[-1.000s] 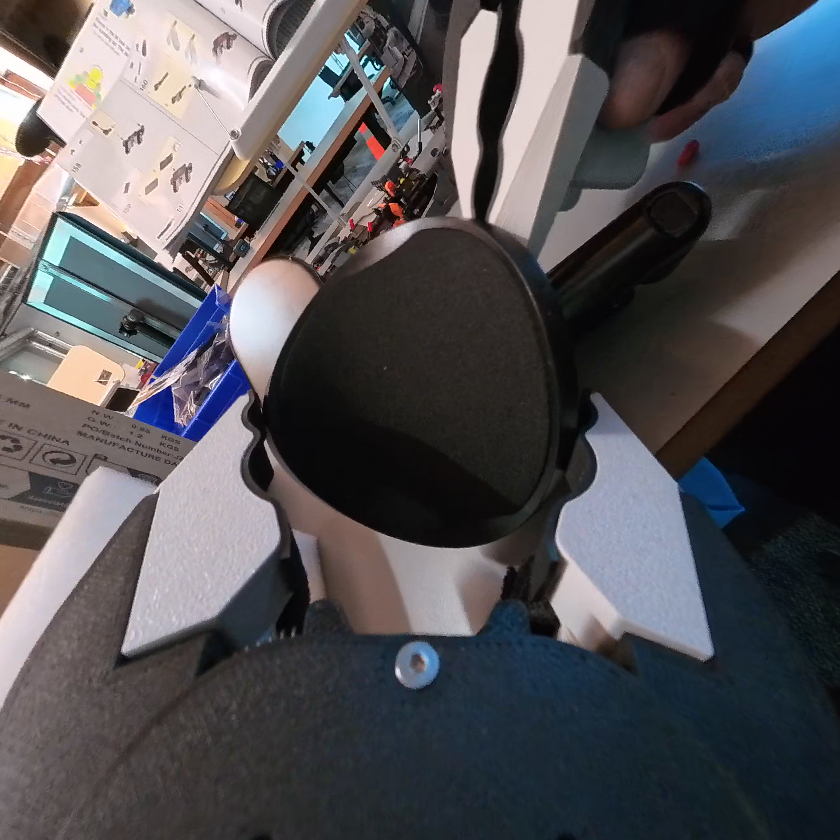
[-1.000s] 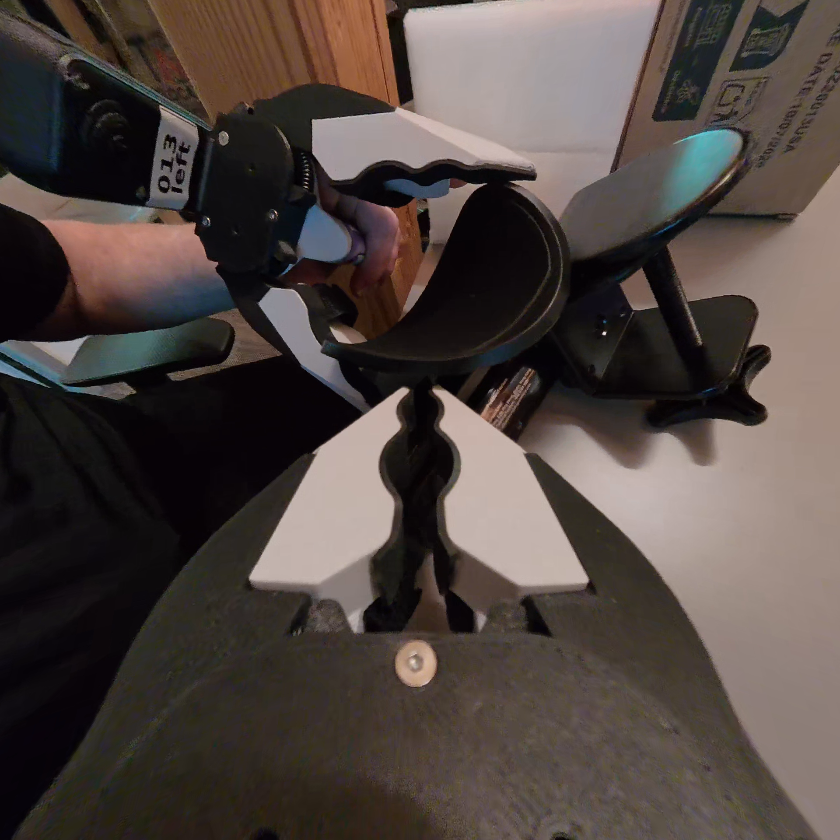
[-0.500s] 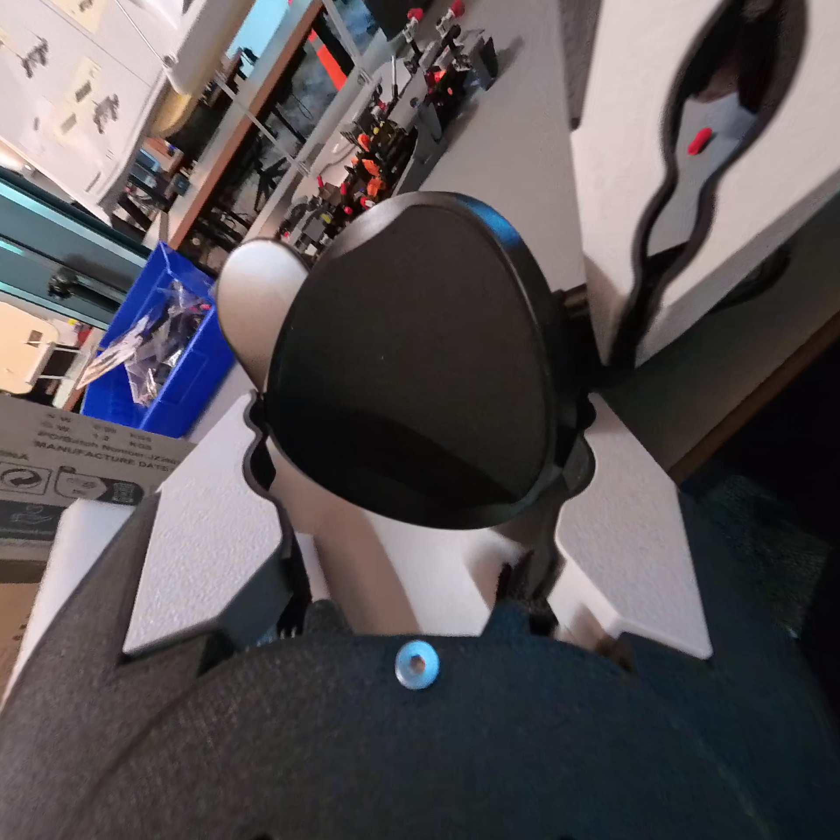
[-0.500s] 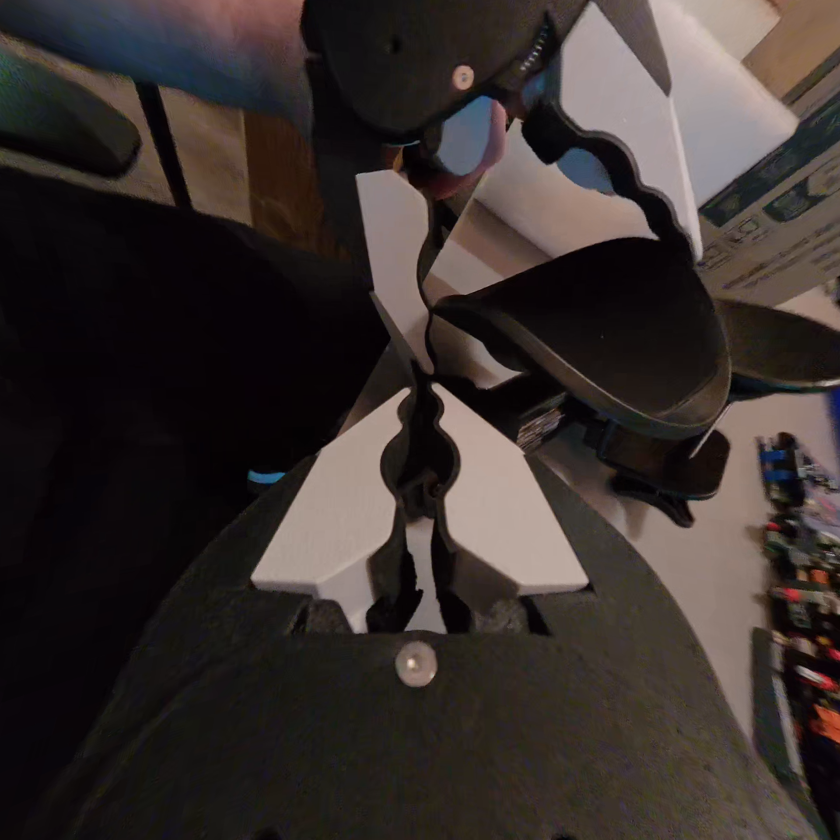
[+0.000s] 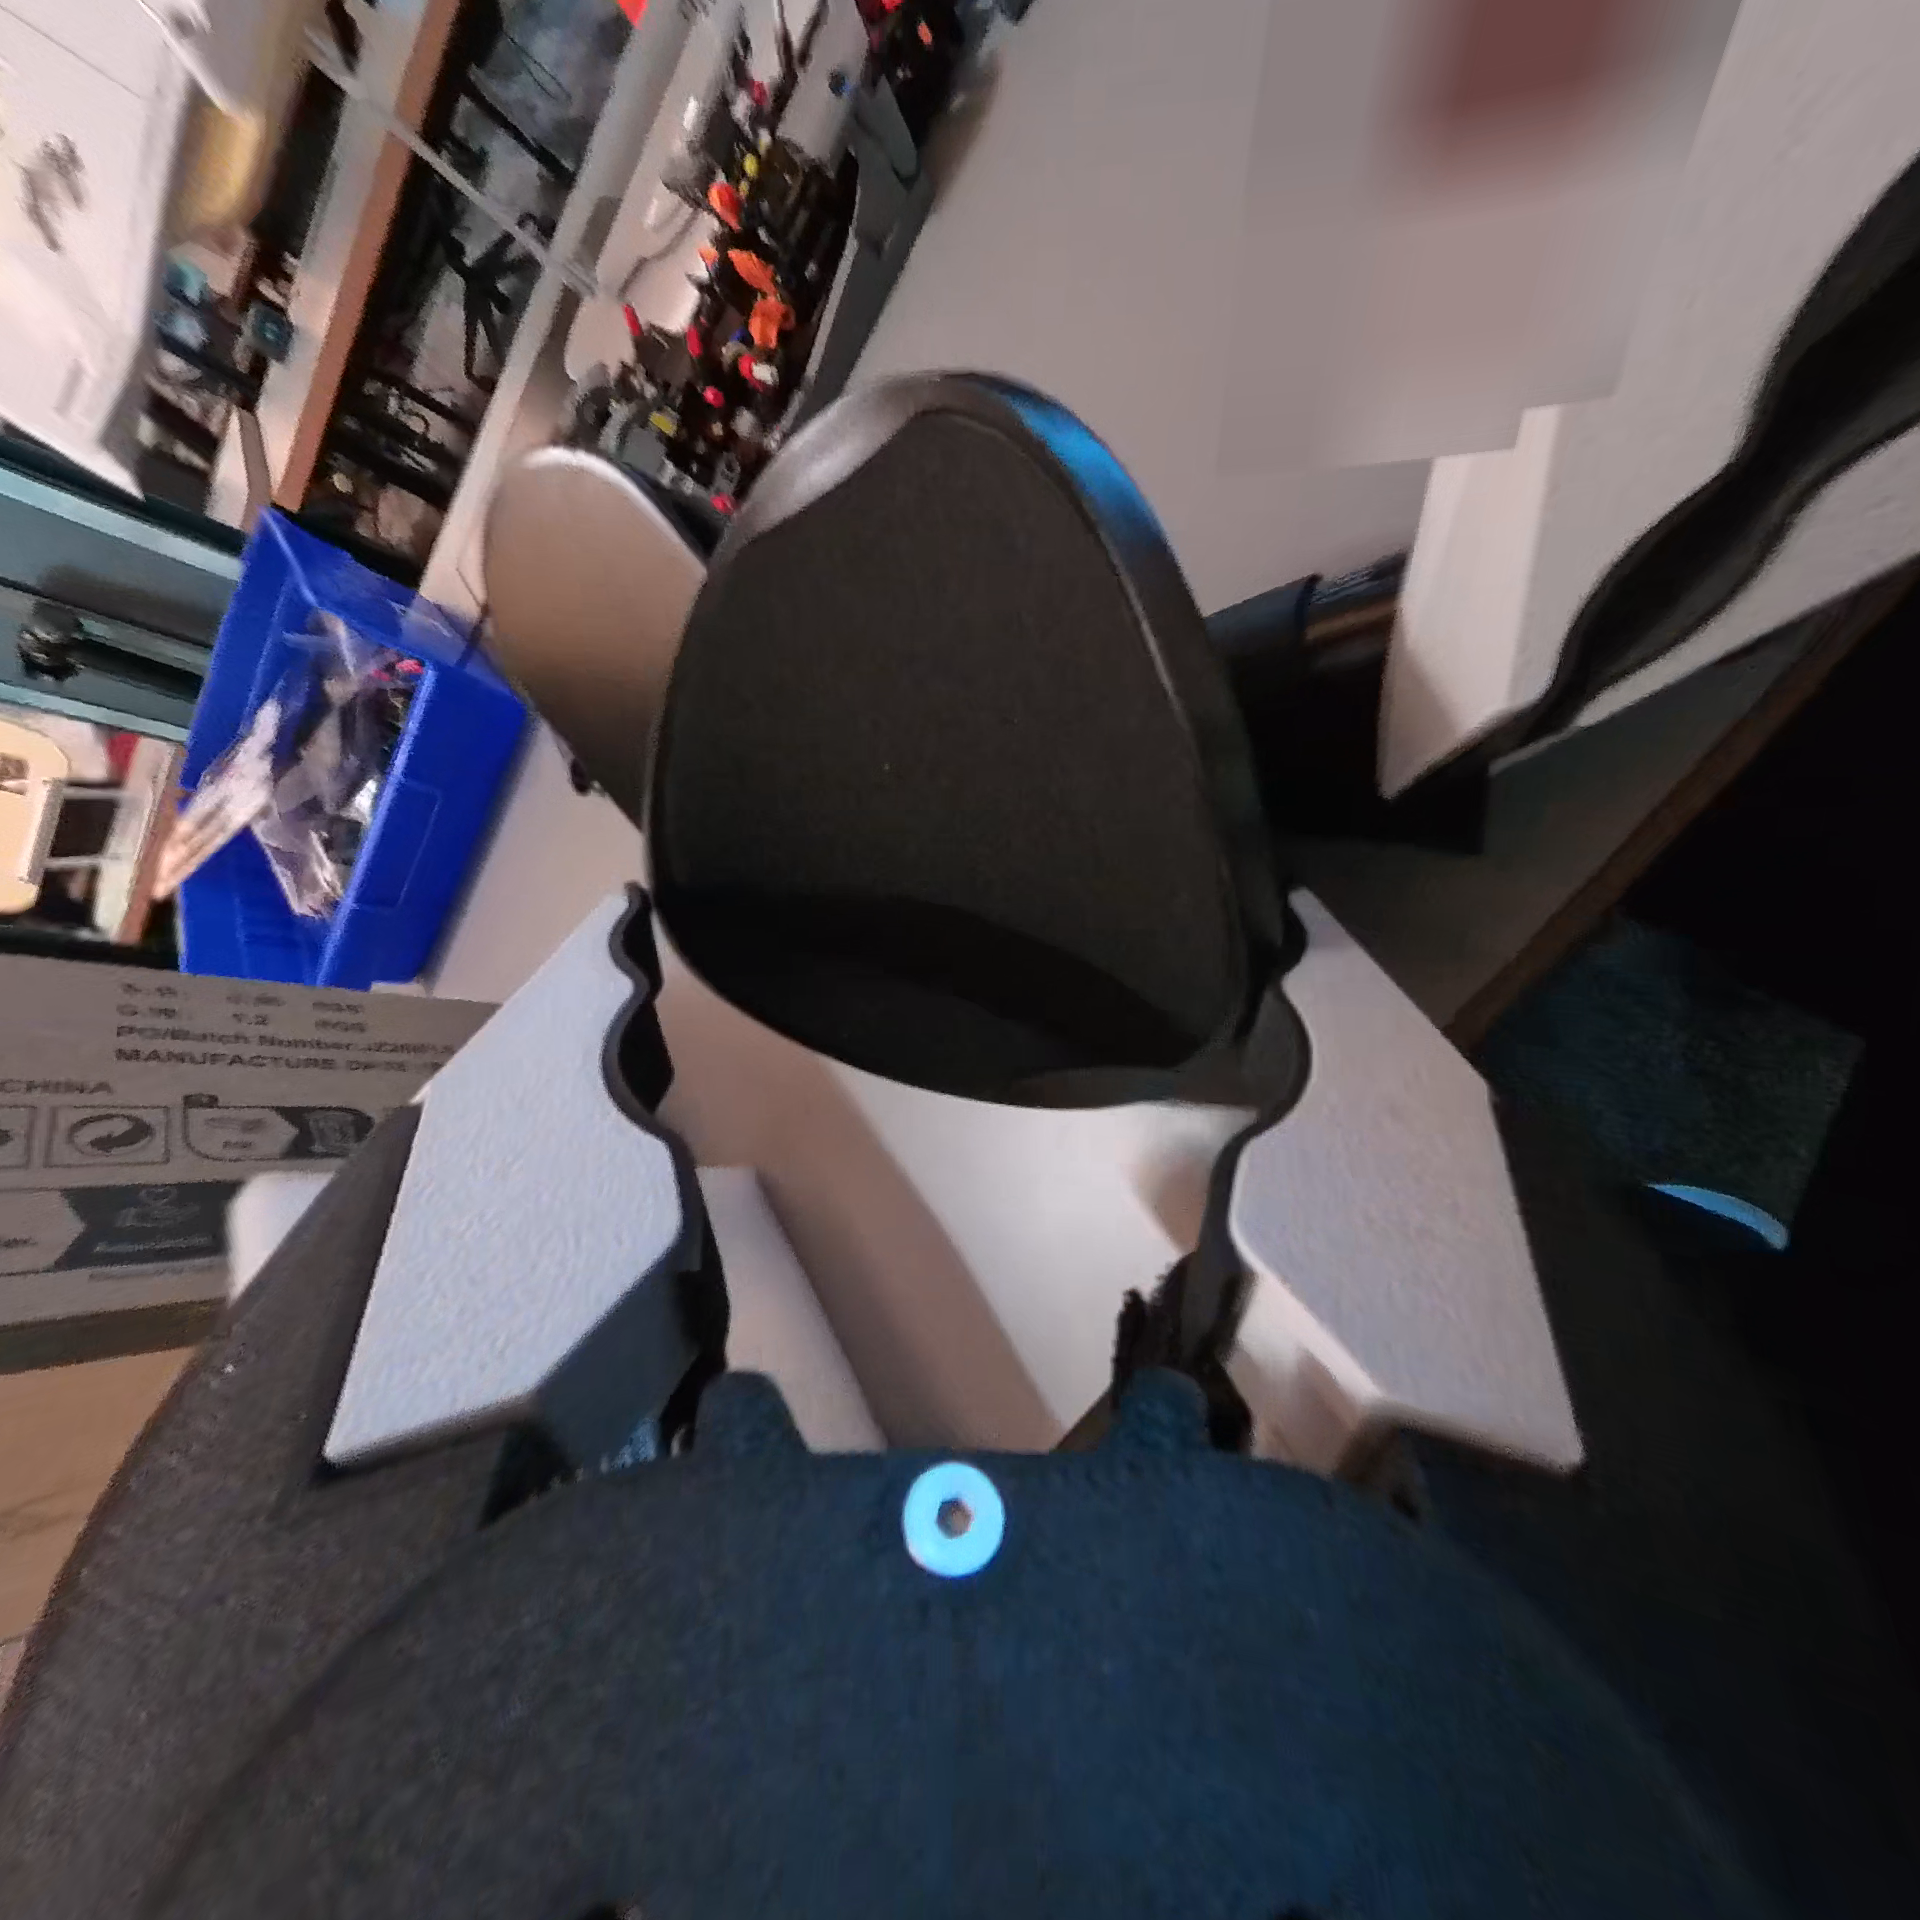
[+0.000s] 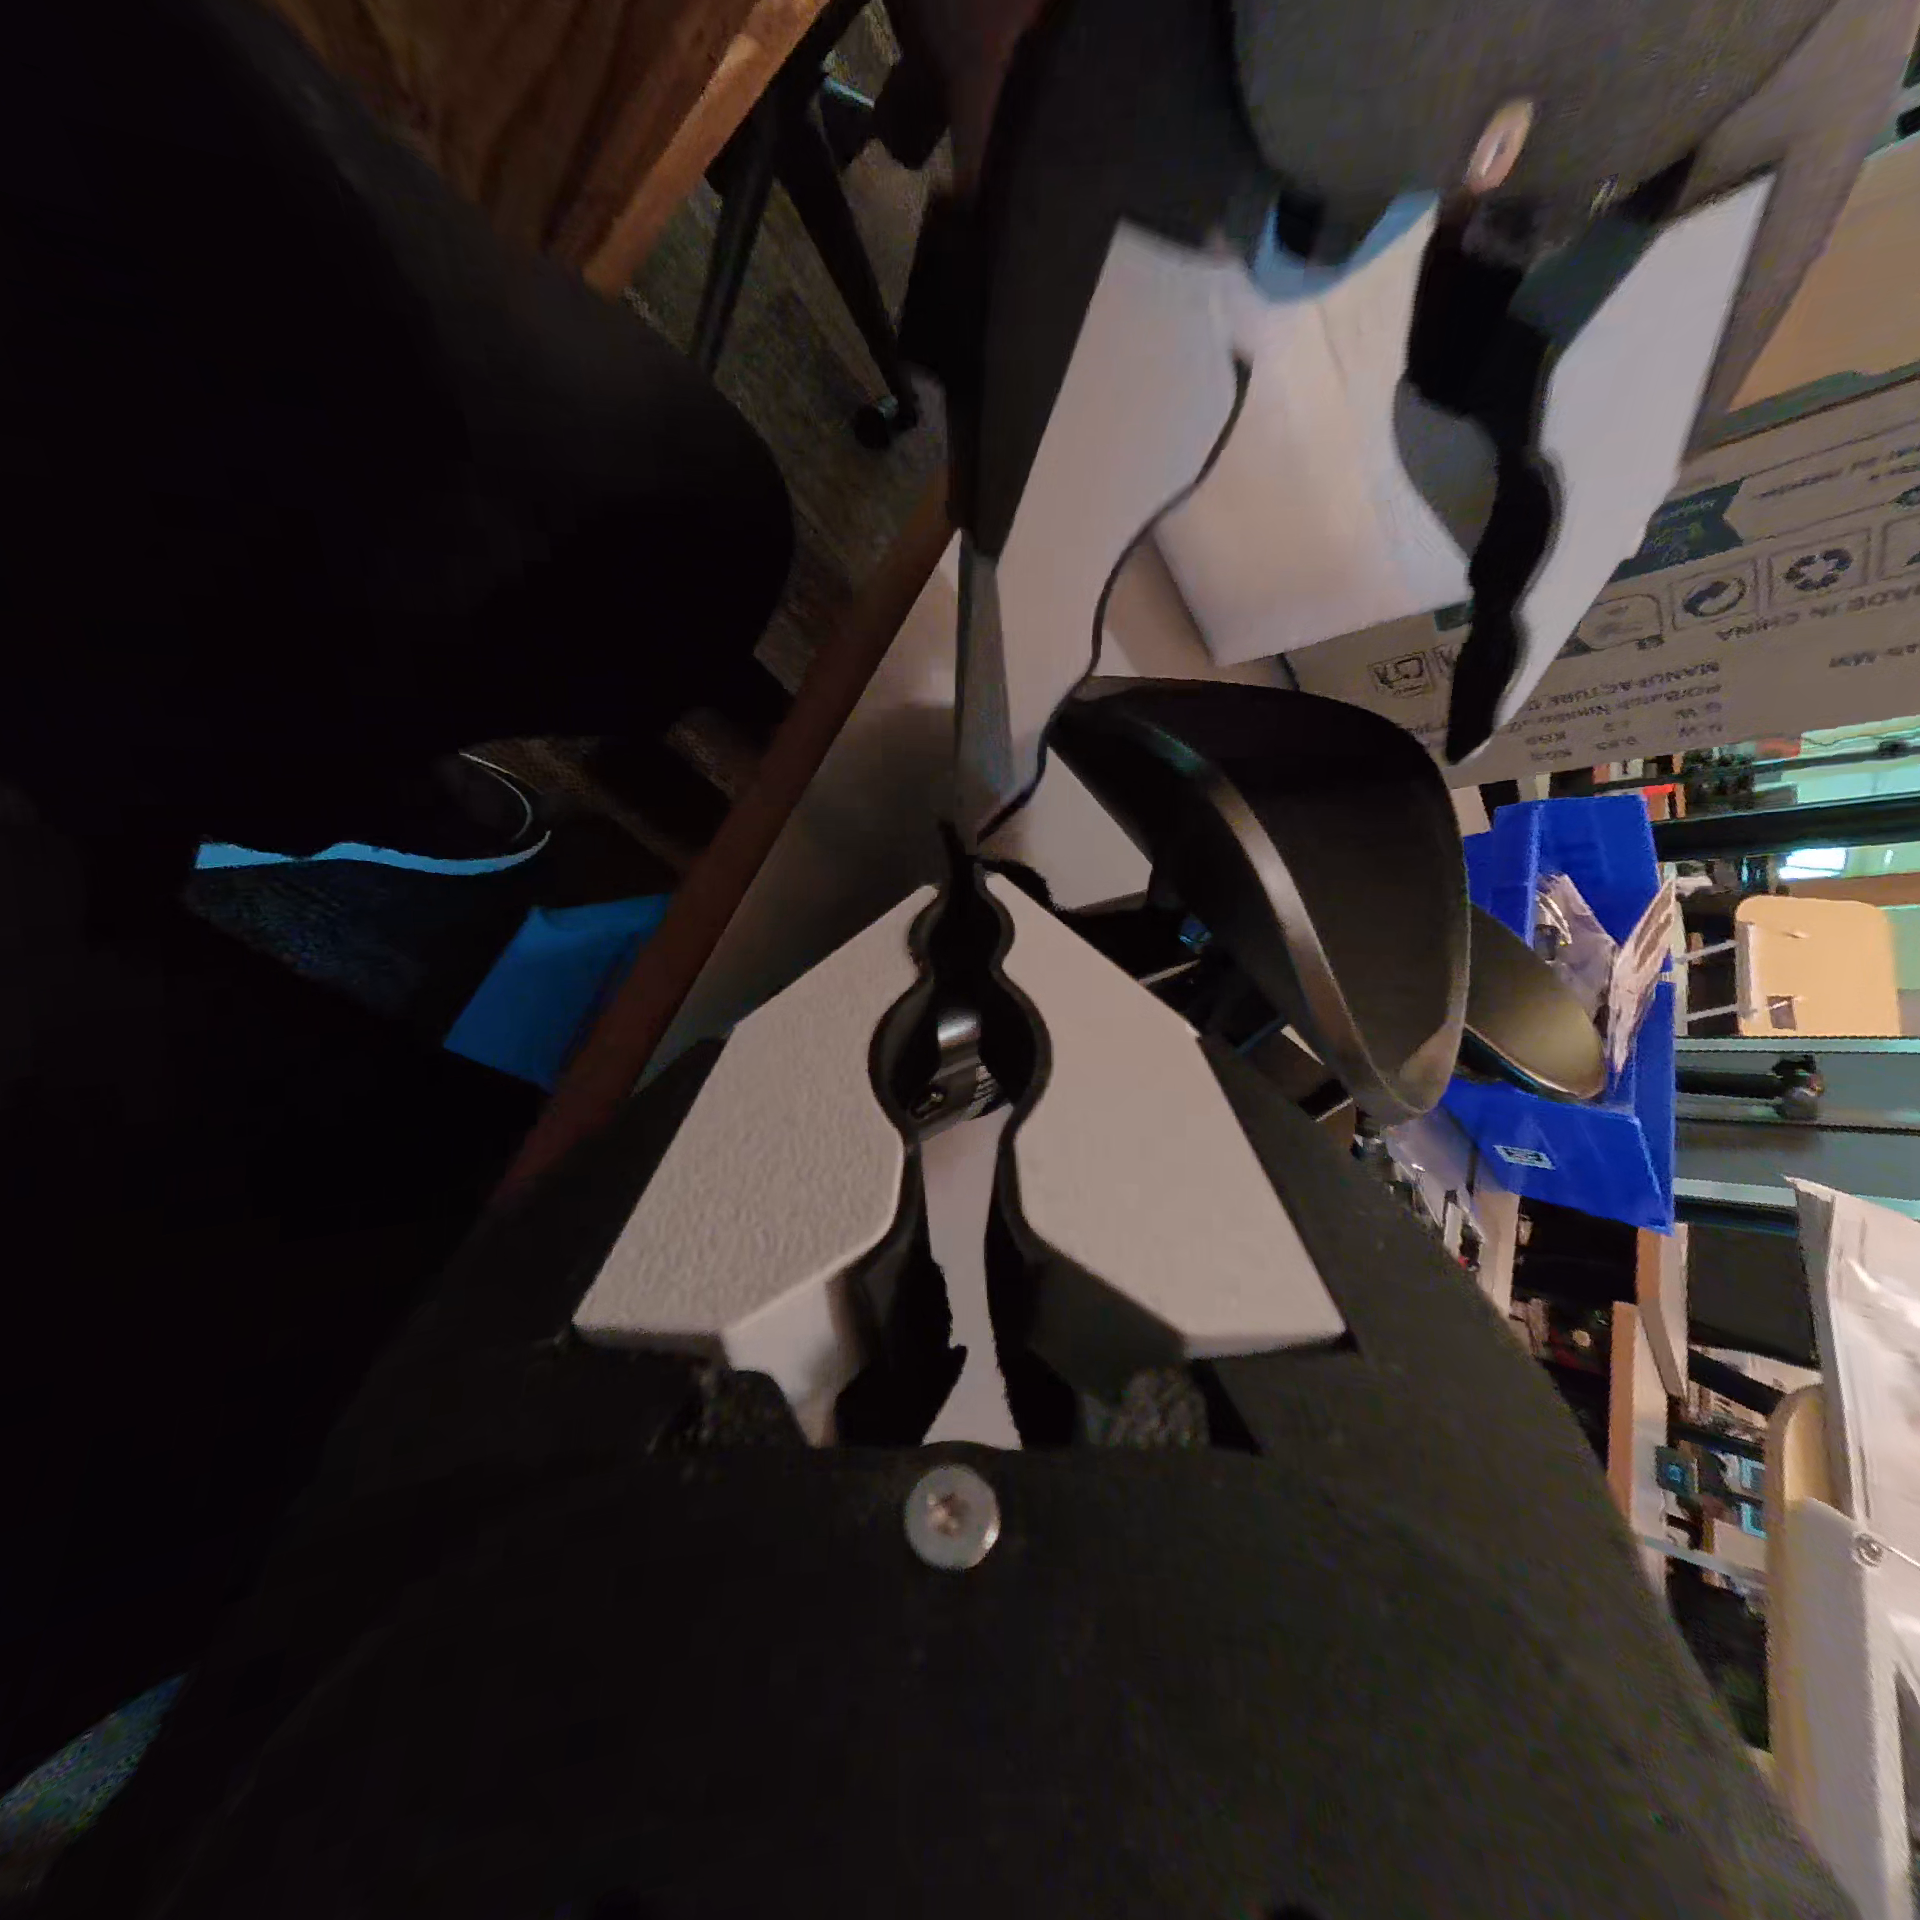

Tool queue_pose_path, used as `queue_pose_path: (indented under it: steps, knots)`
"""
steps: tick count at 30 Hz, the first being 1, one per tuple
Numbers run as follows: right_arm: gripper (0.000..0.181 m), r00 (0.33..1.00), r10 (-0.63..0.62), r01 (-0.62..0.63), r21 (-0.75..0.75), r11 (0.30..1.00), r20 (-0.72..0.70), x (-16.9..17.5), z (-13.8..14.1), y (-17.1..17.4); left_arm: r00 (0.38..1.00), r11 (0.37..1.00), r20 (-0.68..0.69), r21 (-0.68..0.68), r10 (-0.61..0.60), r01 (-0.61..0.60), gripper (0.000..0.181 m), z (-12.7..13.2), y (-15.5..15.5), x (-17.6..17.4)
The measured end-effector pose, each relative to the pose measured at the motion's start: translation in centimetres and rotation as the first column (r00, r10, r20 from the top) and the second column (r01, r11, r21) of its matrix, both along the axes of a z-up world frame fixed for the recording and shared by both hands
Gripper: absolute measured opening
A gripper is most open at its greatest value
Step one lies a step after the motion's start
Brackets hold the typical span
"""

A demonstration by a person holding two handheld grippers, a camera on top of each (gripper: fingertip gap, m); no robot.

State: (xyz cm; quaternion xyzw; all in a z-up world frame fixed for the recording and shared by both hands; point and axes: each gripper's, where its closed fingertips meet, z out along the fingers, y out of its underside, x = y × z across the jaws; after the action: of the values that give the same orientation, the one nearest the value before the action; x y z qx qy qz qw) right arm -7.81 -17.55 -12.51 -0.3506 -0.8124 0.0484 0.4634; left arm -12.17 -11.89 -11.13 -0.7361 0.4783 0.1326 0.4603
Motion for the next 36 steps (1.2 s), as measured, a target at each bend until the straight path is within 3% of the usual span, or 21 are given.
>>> queue_pose_path:
  steps: [1, 3, 6, 9, 11, 13, 15, 19, 23, 27, 30, 32, 36]
  knots:
    - [0.0, 1.0, -0.001, 0.001, 0.003, 1.0, 0.0, 0.0, 0.0, 0.0, 1.0, 1.0, -0.006, 0.008, -0.028, 0.028, 0.112, 0.6, -0.6, 0.1]
    - [0.0, 1.0, 0.008, -0.008, 0.013, 1.0, 0.008, 0.2, 0.0, 0.0, 0.991, 0.996, -0.112, 0.038, -0.073, 0.077, 0.116, 1.4, -1.8, 0.0]
    - [0.0, 0.999, 0.021, -0.021, -0.009, 1.0, 0.027, 0.6, -0.2, 0.0, 0.931, 0.984, -0.351, 0.101, -0.101, 0.145, 0.125, 1.2, -2.1, -0.4]
    - [0.0, 0.998, 0.037, -0.038, 0.033, 0.999, 0.053, 1.2, -0.3, -0.3, 0.895, 0.961, -0.414, 0.134, -0.168, 0.243, 0.112, -0.4, -2.6, 1.4]
    - [0.0, 0.997, 0.029, -0.033, 0.05, 0.998, 0.078, 1.5, -0.4, -0.5, 0.847, 0.932, -0.495, 0.178, -0.194, 0.317, 0.097, 0.0, -2.9, 2.5]
    - [0.0, 0.996, 0.014, -0.022, 0.086, 0.996, 0.093, 1.7, -0.4, -0.6, 0.816, 0.927, -0.535, 0.146, -0.219, 0.345, 0.106, 1.0, -2.9, 2.9]
    - [0.0, 0.995, -0.003, -0.009, 0.116, 0.993, 0.103, 1.7, -0.4, -0.8, 0.769, 0.928, -0.577, 0.048, -0.276, 0.369, 0.119, 1.7, -2.8, 3.0]
    - [0.0, 0.992, -0.038, 0.013, 0.191, 0.982, 0.124, 1.5, -0.6, -1.1, 0.665, 0.883, -0.582, -0.274, -0.468, 0.382, 0.116, 2.6, -3.4, 3.3]
    - [0.0, 0.991, -0.036, 0.007, 0.213, 0.977, 0.132, 1.5, -0.9, -1.7, 0.589, 0.81, -0.557, -0.428, -0.586, 0.401, 0.115, 4.7, -1.9, 4.9]
    - [0.0, 0.991, -0.04, 0.011, 0.221, 0.975, 0.129, 1.7, -1.1, -2.0, 0.5, 0.716, -0.534, -0.628, -0.682, 0.306, 0.108, 1.5, -1.2, 4.5]
    - [0.0, 0.991, -0.065, 0.038, 0.217, 0.975, 0.116, 2.0, -1.2, -1.7, 0.48, 0.675, -0.525, -0.705, -0.703, 0.217, 0.086, -0.8, -1.4, 2.9]
    - [0.0, 0.992, -0.074, 0.052, 0.207, 0.977, 0.1, 2.1, -1.2, -1.8, 0.534, 0.677, -0.484, -0.691, -0.693, 0.252, 0.068, -0.6, -1.4, 3.8]
    - [0.0, 0.99, -0.123, 0.105, 0.21, 0.972, 0.074, 2.1, -1.2, -1.9, 0.568, 0.69, -0.485, -0.69, -0.665, 0.219, 0.065, -0.5, -1.7, 3.9]
